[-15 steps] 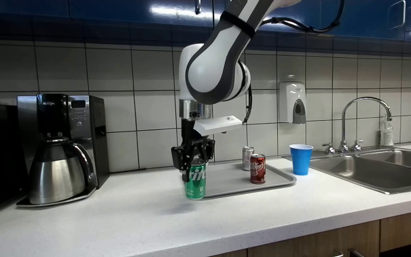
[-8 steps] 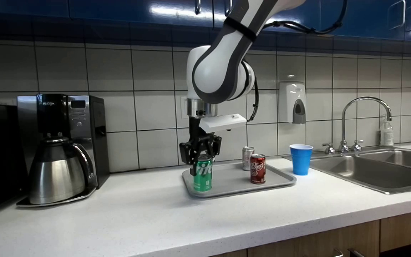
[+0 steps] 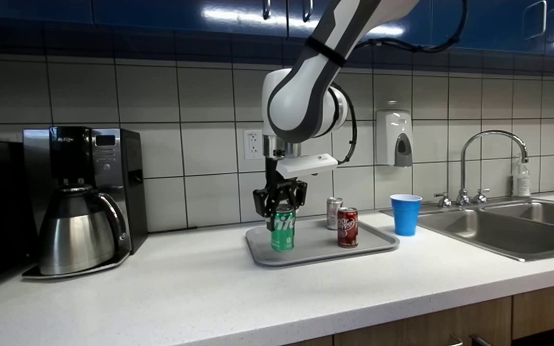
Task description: Put the cans on the tray
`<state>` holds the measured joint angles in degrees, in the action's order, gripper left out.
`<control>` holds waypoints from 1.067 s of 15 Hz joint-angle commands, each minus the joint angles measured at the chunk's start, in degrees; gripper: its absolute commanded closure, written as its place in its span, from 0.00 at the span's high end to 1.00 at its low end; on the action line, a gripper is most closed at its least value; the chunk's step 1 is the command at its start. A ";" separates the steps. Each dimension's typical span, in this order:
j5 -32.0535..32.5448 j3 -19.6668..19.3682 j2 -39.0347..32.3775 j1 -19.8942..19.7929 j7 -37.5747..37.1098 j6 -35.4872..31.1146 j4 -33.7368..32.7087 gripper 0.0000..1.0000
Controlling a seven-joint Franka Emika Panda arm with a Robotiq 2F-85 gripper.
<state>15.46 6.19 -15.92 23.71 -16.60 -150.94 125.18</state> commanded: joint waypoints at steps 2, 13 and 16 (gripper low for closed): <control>3.08 -1.65 -2.17 -0.49 -3.42 0.30 -2.94 0.38; 5.29 -4.60 -5.70 0.24 -4.76 0.76 -4.68 0.90; 5.29 -4.85 -5.59 0.25 -4.92 0.48 -4.89 1.00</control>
<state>18.75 1.88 -21.35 23.60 -19.21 -150.94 121.61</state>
